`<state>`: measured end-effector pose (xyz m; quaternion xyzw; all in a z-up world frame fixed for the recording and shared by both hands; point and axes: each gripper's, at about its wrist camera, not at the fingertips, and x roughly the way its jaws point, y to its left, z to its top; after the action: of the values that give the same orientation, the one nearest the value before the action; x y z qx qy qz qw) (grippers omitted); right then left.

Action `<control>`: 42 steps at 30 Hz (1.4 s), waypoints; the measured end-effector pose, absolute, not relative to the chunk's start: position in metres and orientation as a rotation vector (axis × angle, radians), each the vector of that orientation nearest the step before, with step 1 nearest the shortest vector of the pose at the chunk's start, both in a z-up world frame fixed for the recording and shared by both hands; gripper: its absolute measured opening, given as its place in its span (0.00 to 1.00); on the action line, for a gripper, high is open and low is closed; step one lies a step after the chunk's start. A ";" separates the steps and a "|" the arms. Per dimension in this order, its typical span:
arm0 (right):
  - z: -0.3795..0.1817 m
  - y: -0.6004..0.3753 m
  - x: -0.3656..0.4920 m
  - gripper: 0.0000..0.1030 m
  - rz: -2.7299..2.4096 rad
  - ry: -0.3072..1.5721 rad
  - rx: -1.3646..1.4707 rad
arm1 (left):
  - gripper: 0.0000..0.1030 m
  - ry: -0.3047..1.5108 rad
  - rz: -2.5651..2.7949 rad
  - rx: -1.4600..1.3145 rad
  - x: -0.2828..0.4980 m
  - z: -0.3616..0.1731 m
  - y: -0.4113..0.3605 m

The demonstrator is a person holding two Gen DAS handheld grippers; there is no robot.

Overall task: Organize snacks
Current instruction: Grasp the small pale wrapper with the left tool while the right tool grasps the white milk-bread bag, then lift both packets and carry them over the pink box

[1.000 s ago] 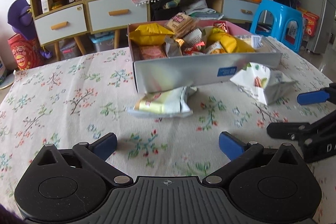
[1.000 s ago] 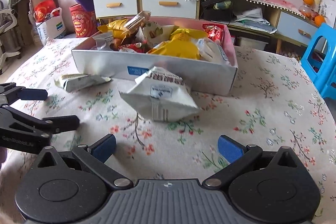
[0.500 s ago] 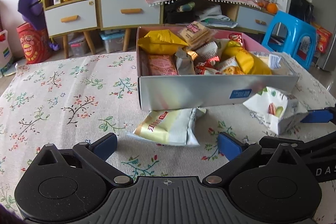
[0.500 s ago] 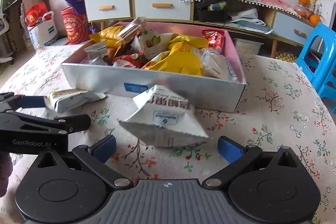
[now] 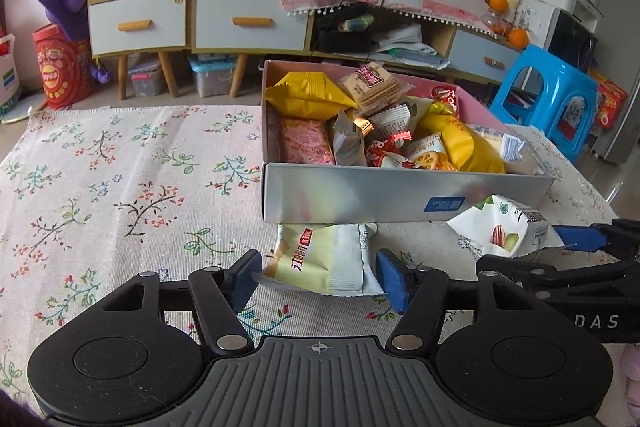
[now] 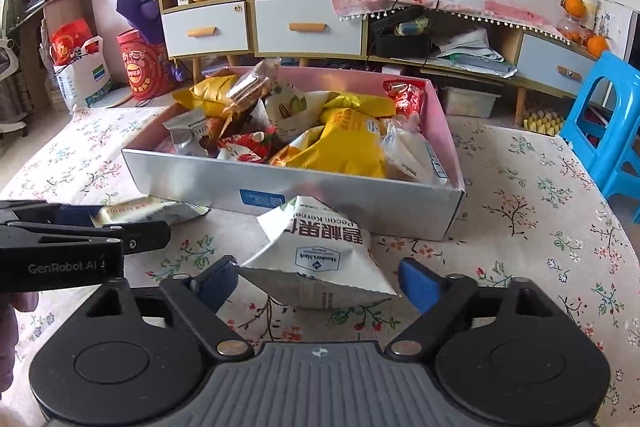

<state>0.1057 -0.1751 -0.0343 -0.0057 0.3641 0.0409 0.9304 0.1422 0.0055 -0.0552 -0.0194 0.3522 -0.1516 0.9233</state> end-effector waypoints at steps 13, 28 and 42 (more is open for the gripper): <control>-0.021 -0.183 0.101 0.65 0.096 0.750 0.027 | 0.59 0.712 -0.346 -0.025 0.132 -0.045 0.001; -0.003 -0.196 0.088 0.65 0.094 0.774 0.102 | 0.59 0.760 -0.331 -0.033 0.126 -0.028 -0.007; 0.014 -0.208 0.083 0.65 0.044 0.854 0.197 | 0.59 0.835 -0.294 -0.067 0.119 -0.015 -0.007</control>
<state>0.0832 -0.2083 0.0139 0.0953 0.4134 0.0212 0.9053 0.1192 -0.0069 -0.0150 -0.0325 0.4038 -0.1421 0.9031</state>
